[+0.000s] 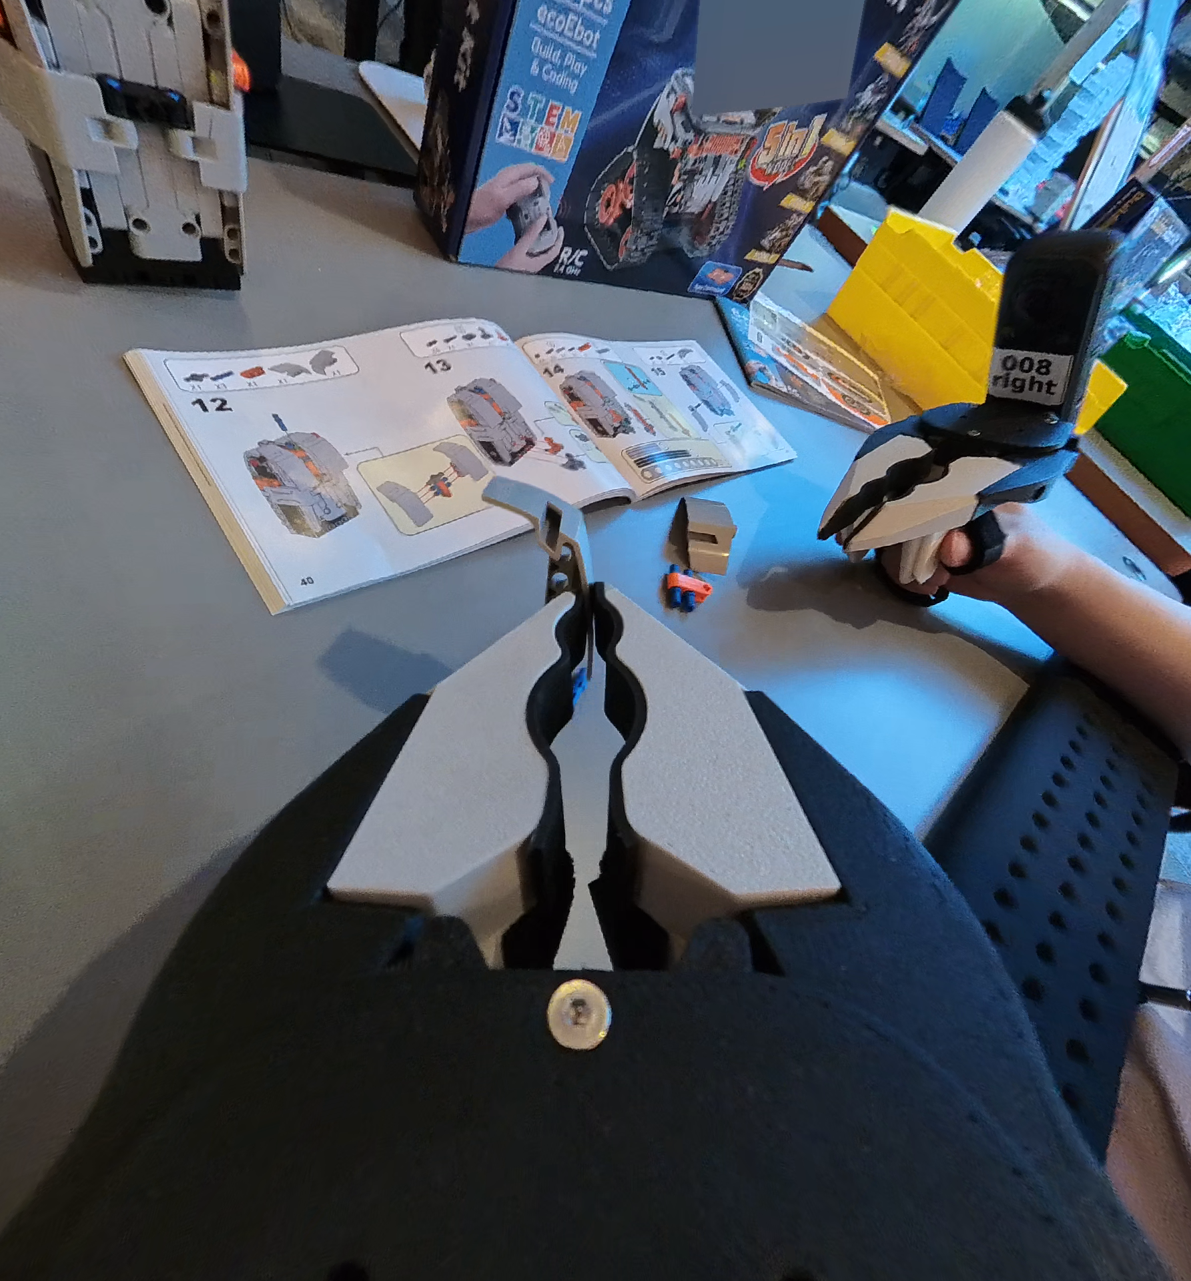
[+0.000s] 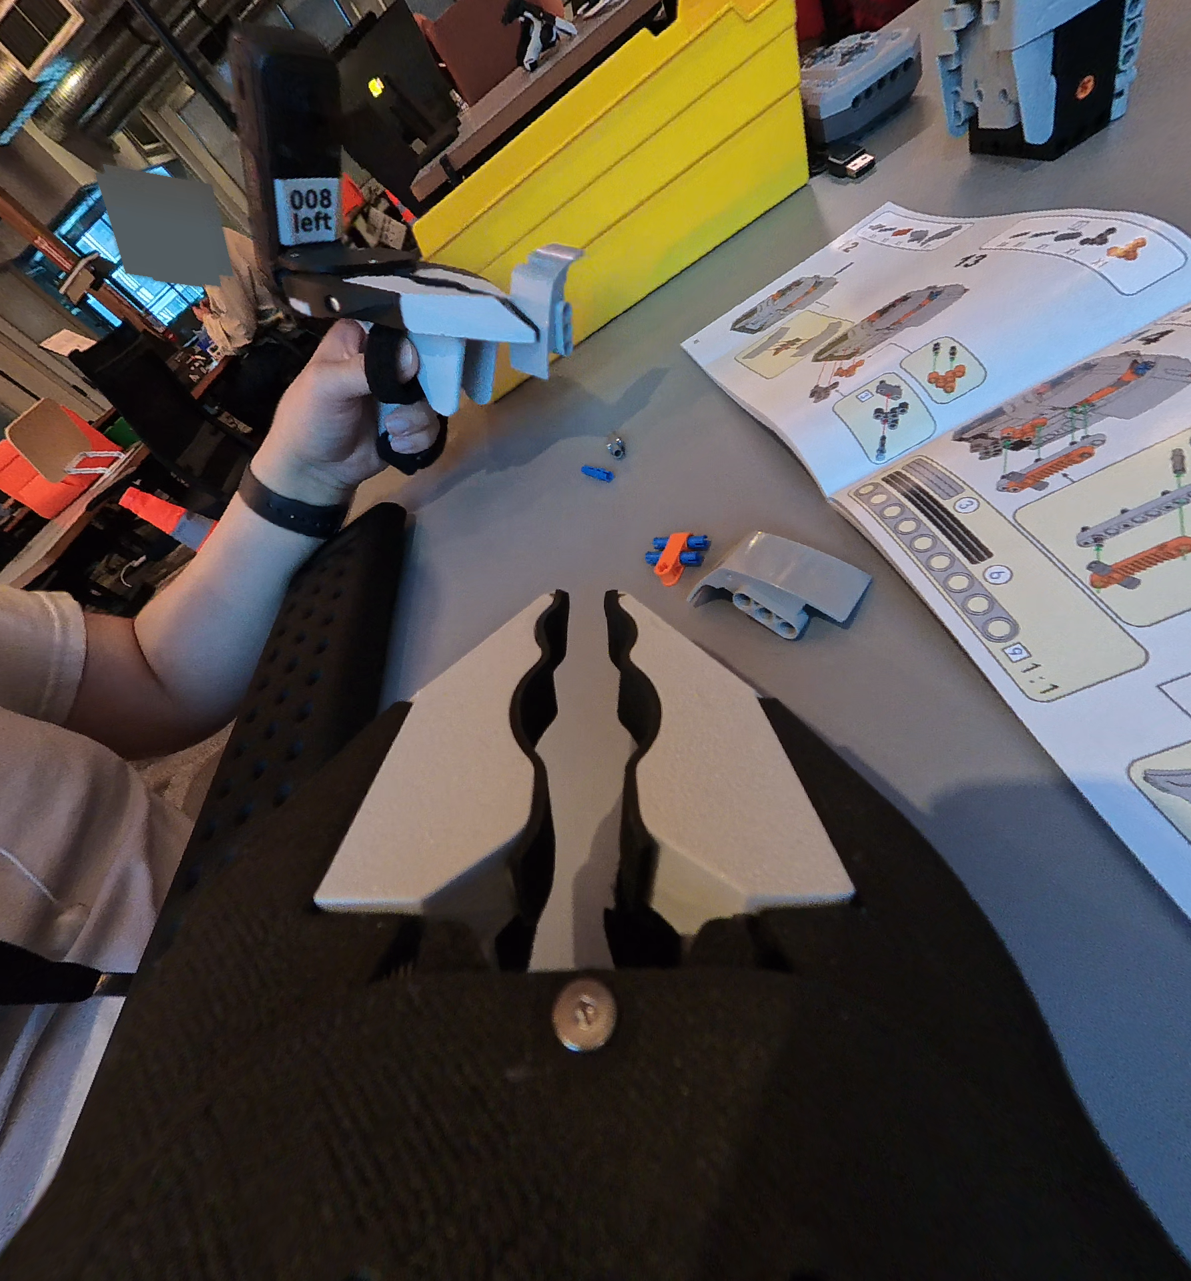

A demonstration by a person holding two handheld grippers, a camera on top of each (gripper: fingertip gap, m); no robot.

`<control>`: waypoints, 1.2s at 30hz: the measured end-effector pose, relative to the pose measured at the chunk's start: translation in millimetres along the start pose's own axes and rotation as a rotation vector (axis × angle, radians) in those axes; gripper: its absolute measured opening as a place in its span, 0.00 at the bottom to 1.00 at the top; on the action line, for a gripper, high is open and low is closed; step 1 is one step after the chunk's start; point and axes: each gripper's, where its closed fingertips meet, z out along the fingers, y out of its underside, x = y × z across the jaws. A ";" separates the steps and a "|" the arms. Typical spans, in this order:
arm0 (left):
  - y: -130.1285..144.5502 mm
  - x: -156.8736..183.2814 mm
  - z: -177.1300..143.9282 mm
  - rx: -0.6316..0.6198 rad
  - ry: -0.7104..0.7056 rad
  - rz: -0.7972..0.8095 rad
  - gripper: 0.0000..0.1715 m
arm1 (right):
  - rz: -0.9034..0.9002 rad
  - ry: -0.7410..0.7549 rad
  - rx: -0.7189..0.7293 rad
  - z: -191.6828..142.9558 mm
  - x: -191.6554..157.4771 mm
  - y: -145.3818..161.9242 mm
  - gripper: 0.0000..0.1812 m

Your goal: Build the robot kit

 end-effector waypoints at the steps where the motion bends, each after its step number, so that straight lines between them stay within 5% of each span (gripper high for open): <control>1: -3.5 4.9 -3.8 0.023 0.003 0.010 0.00 | -0.008 -0.002 -0.002 0.2 -1.0 0.3 0.05; 5: -15.9 23.8 -22.8 0.116 0.014 0.038 0.00 | -0.101 0.012 0.057 -1.8 -5.3 -9.3 0.08; 8: -24.3 36.3 -39.5 0.173 0.037 0.043 0.00 | -0.192 -0.001 0.184 -1.9 -24.0 -44.9 0.23; 11: -32.5 44.0 -55.4 0.217 0.041 0.054 0.00 | -0.347 0.009 0.149 29.5 -38.7 -80.0 0.17; 15: -39.1 51.6 -69.2 0.249 0.047 0.065 0.00 | -0.582 0.147 -0.169 103.6 -9.7 -60.6 0.11; 19: -35.4 58.7 -78.1 0.251 0.060 0.069 0.00 | -0.562 0.171 -0.360 136.6 0.5 -33.9 0.08; 36: -25.4 55.3 -76.6 0.220 0.091 0.050 0.00 | -0.408 0.140 -0.496 155.5 11.7 -9.2 0.02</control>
